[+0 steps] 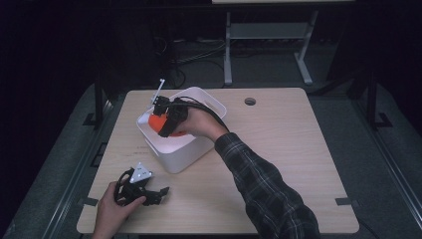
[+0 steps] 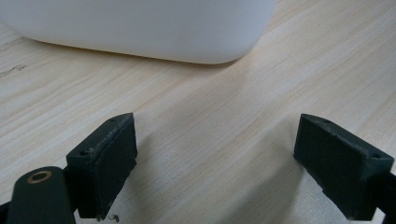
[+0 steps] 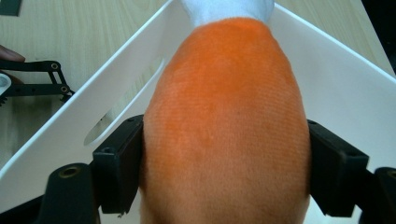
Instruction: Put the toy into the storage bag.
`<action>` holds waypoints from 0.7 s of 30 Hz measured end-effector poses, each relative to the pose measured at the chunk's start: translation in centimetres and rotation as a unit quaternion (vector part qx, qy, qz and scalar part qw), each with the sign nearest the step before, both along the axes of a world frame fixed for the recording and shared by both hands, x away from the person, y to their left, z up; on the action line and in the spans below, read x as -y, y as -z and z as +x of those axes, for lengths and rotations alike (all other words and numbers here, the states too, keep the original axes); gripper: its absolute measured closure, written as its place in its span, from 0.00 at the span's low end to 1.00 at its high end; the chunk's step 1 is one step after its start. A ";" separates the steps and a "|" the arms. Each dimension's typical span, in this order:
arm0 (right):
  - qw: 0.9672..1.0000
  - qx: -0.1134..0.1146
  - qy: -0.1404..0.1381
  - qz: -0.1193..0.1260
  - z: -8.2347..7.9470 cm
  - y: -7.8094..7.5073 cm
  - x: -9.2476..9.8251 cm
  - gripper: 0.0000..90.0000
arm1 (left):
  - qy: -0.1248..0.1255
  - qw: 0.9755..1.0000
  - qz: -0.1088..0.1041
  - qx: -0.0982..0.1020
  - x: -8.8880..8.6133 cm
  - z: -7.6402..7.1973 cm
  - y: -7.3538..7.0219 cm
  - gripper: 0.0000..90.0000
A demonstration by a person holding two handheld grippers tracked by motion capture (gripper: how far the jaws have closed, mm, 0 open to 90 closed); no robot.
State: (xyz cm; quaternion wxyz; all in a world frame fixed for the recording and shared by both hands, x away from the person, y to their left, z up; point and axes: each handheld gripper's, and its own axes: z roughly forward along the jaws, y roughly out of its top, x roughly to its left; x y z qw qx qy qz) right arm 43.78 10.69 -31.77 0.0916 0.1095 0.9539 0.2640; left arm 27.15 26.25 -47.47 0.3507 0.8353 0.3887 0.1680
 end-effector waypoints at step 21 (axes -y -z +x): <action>1.000 -0.013 0.000 -0.008 0.1 0.5 -0.1 0.16 | 0.000 1.000 0.000 0.000 0.0 0.0 0.0 0.14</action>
